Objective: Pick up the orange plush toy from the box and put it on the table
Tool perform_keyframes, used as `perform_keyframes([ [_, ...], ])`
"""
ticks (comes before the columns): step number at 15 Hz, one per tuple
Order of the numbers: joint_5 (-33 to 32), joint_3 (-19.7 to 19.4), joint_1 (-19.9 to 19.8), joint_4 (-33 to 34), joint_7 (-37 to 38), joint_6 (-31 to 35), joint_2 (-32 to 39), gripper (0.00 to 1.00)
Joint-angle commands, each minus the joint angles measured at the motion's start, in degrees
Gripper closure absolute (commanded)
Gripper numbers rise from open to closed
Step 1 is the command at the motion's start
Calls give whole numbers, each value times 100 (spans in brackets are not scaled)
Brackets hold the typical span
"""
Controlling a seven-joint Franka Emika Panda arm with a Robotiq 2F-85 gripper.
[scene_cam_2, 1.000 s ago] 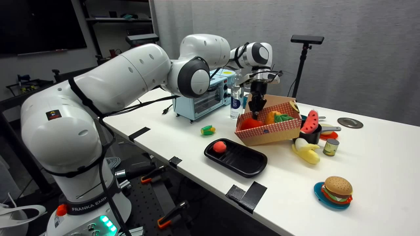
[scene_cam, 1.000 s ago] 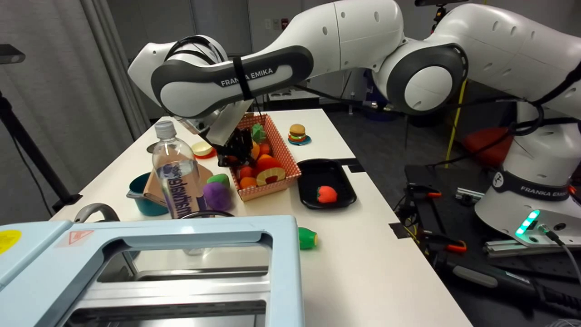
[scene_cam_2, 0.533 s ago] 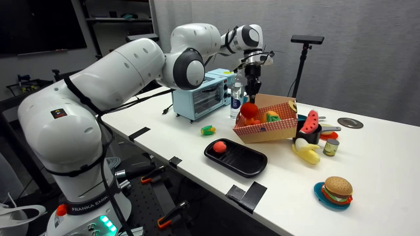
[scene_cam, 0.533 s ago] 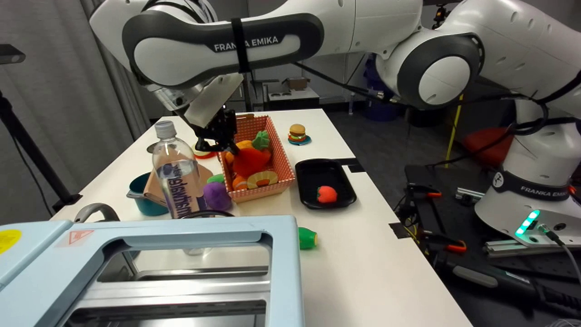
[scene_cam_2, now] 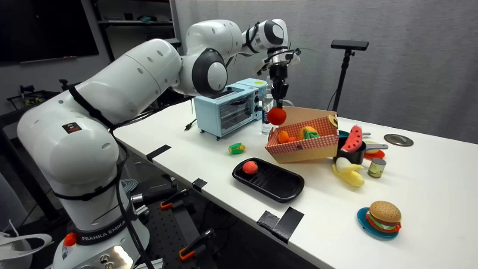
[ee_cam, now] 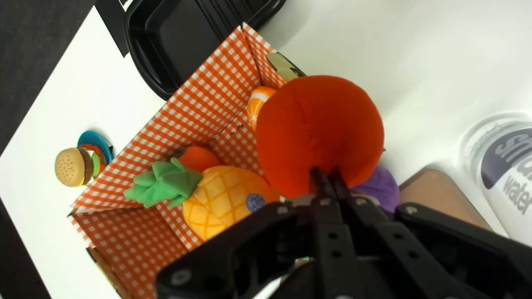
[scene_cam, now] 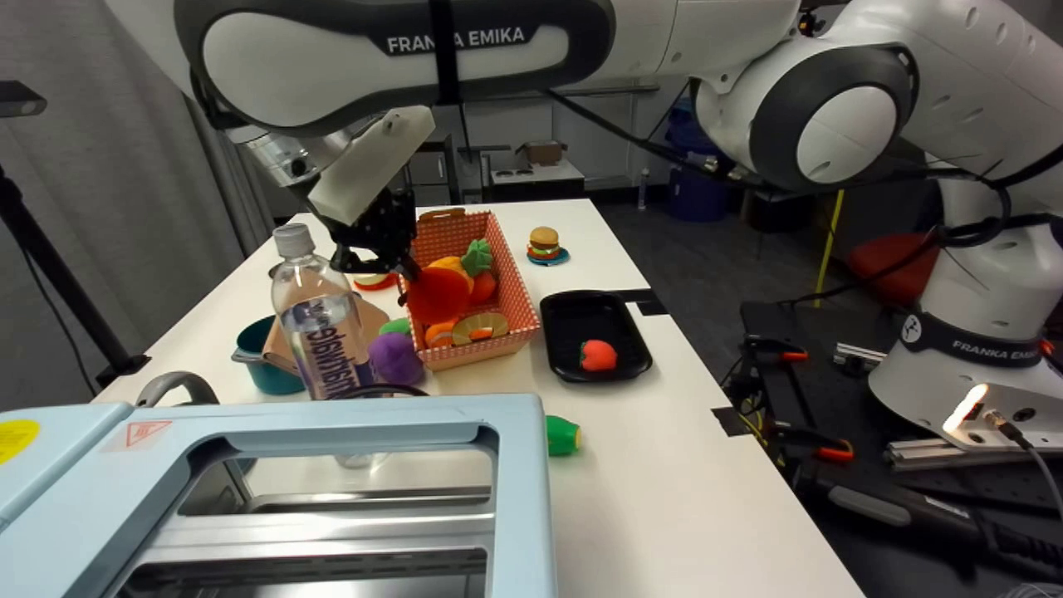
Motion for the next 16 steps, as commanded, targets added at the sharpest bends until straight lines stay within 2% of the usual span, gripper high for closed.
perform_keyframes([
  [1,105,-43,110,0,100,-65,-38,99],
  [8,105,-42,164,-7,77,-146,-47,99],
  [11,35,-85,304,-22,162,-241,-50,99],
  [12,55,-73,326,-26,209,-270,-50,82],
  [13,32,-87,367,-39,221,-303,-49,72],
  [14,36,-85,376,-50,233,-328,-45,67],
  [16,46,-77,386,-58,228,-387,-39,51],
])
